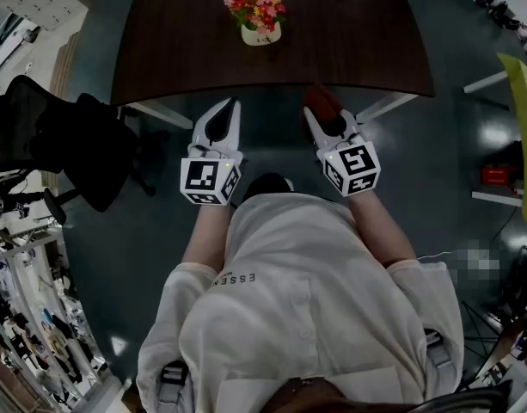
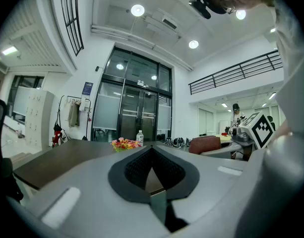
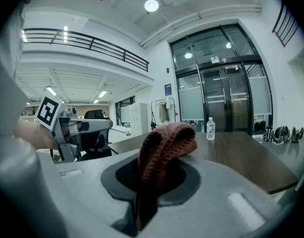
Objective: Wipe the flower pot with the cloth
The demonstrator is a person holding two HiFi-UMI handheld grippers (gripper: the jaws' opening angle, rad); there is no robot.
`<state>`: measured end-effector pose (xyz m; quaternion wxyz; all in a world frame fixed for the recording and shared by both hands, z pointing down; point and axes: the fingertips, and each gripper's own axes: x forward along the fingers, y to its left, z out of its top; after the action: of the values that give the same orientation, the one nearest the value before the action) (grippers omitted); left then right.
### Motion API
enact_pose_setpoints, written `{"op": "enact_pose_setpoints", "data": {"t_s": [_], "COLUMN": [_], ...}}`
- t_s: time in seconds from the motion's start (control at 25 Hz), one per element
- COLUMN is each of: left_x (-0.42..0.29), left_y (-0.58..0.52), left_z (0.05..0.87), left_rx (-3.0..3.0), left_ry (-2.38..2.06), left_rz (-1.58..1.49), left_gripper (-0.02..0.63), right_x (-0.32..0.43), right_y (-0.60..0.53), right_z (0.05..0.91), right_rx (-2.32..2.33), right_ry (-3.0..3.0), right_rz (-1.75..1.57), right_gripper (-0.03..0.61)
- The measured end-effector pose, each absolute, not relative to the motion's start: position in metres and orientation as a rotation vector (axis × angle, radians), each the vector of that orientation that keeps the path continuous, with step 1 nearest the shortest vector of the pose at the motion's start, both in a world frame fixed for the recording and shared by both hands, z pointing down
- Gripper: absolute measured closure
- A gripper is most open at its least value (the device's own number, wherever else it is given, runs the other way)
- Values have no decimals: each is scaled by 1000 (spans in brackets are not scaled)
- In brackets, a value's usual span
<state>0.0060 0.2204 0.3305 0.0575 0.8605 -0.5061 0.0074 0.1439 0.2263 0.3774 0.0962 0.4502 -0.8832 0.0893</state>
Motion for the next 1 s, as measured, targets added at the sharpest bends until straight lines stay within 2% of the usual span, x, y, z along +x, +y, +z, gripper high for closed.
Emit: {"op": "enact_pose_setpoints", "data": {"t_s": [1.0], "left_x": [8], "left_y": [193], "left_z": [357], "left_rx": [2553], "left_ry": [-1506], "left_rz": [76], "left_gripper": [598], "right_x": [161], "right_y": [199], "right_z": [402], "right_rx": [1346], "right_ry": [-2533], "right_rz": [252], "right_gripper": [529]}}
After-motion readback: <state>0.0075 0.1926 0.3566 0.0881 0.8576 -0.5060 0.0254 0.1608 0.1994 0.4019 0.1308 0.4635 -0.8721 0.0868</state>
